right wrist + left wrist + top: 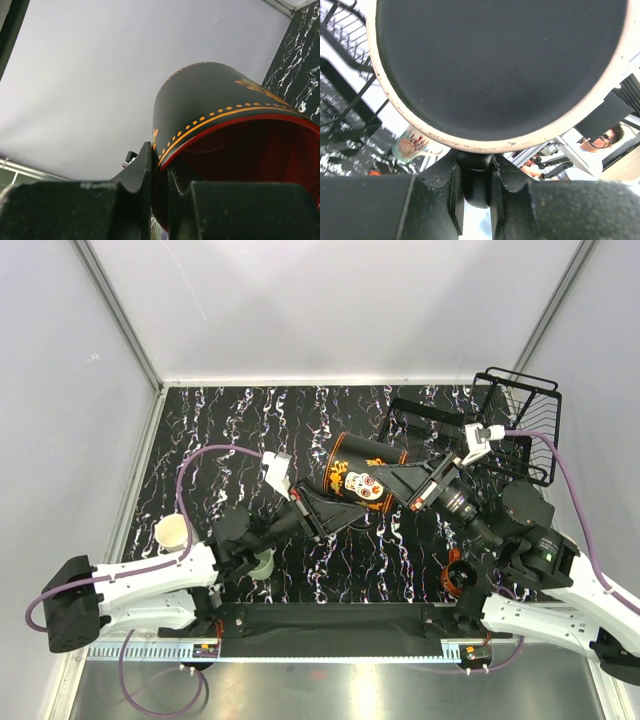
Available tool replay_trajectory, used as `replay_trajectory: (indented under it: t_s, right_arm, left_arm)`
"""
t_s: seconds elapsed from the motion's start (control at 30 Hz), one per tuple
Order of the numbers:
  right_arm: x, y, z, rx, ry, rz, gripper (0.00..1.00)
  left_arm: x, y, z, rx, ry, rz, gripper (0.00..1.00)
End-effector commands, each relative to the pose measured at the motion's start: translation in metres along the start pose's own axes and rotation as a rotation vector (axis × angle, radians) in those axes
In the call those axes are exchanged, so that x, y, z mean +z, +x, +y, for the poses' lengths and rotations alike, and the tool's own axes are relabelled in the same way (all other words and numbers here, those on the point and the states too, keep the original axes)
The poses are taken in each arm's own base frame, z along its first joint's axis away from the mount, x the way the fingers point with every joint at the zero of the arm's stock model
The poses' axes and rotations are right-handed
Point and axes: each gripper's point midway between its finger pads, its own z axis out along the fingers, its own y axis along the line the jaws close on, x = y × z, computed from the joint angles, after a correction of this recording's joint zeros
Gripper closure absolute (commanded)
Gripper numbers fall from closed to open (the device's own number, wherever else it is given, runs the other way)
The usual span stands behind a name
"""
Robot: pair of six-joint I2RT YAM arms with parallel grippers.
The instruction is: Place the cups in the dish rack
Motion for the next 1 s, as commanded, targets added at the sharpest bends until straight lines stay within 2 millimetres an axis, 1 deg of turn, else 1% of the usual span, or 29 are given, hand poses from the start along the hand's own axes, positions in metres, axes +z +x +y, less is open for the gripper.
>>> replay_trajectory:
  t_s: [0.0,0.03,0.07,0.1,0.13,0.17,0.2,0.23,0.27,0.3,0.37,0.4,0.5,0.53,0.57,0.6,0.67,0.73,0.77,0.8,0.87,0.9,0.97]
  right_arm:
    - [-0.007,0.011,-0.017,0.0,0.055,0.043,0.87]
    - [-0.008,0.011,-0.02,-0.004,0.062,0.04,0.83]
    - [-0.009,0.011,-0.022,-0.007,0.065,0.036,0.81]
    - [-0.012,0.012,-0.026,-0.01,0.07,0.037,0.81]
    - [-0.013,0.011,-0.028,-0.011,0.069,0.032,0.81]
    - [-0.014,0.011,-0.03,-0.01,0.073,0.027,0.82]
    - [-0.016,0.011,-0.032,-0.004,0.075,0.022,0.88]
    - [-0.017,0.011,-0.034,0.0,0.077,0.018,0.92]
    - [-0.019,0.01,-0.034,0.006,0.072,0.012,0.94]
    - [-0.018,0.012,-0.038,0.015,0.071,0.014,0.93]
    - [-0.018,0.015,-0.04,0.024,0.066,0.02,0.86]
    - [-0.019,0.018,-0.042,0.025,0.063,0.029,0.79]
    - [-0.02,0.021,-0.047,0.015,0.085,0.043,0.68]
    - [-0.021,0.021,-0.048,0.015,0.088,0.045,0.63]
    - [-0.023,0.02,-0.048,0.013,0.088,0.043,0.6]
    - [-0.025,0.02,-0.05,0.012,0.094,0.042,0.59]
    - [-0.029,0.019,-0.053,0.027,0.088,0.029,0.55]
    - [-0.031,0.018,-0.054,0.043,0.079,0.017,0.52]
    - [-0.033,0.018,-0.055,0.047,0.073,0.012,0.48]
    - [-0.034,0.017,-0.056,0.047,0.077,0.011,0.43]
    - [-0.038,0.015,-0.055,0.044,0.081,0.011,0.36]
    - [-0.039,0.016,-0.06,0.035,0.106,0.015,0.35]
    - [-0.044,0.014,-0.061,0.032,0.12,0.014,0.35]
  left_arm:
    - [0.005,-0.063,-0.056,0.077,0.118,-0.185,1.0]
    - [0.003,-0.065,-0.058,0.085,0.121,-0.181,1.0]
    - [0.002,-0.062,-0.056,0.09,0.112,-0.163,1.0]
    - [0.0,-0.061,-0.052,0.092,0.098,-0.155,1.0]
    - [-0.005,-0.066,-0.057,0.091,0.109,-0.171,1.0]
    - [-0.008,-0.069,-0.057,0.087,0.107,-0.188,1.0]
    - [-0.014,-0.068,-0.049,0.074,0.083,-0.209,1.0]
    - [-0.021,-0.078,-0.059,0.072,0.118,-0.255,1.0]
    - [-0.024,-0.081,-0.06,0.064,0.123,-0.275,1.0]
    - [-0.026,-0.082,-0.062,0.044,0.138,-0.283,1.0]
    - [-0.027,-0.083,-0.071,0.034,0.18,-0.288,1.0]
    - [-0.025,-0.081,-0.071,0.03,0.184,-0.275,1.0]
    - [-0.021,-0.08,-0.079,0.052,0.199,-0.241,1.0]
    - [-0.021,-0.078,-0.078,0.052,0.191,-0.234,1.0]
    - [-0.022,-0.078,-0.074,0.051,0.179,-0.242,1.0]
    - [-0.025,-0.081,-0.075,0.052,0.177,-0.254,1.0]
    - [-0.027,-0.08,-0.069,0.052,0.149,-0.256,1.0]
    - [-0.03,-0.081,-0.068,0.041,0.147,-0.269,1.0]
    - [-0.031,-0.08,-0.067,0.041,0.148,-0.271,1.0]
    - [-0.033,-0.083,-0.07,0.051,0.153,-0.278,1.0]
    - [-0.032,-0.079,-0.064,0.081,0.114,-0.246,1.0]
    - [-0.032,-0.08,-0.063,0.112,0.084,-0.228,1.0]
    - [-0.034,-0.081,-0.062,0.148,0.054,-0.218,1.0]
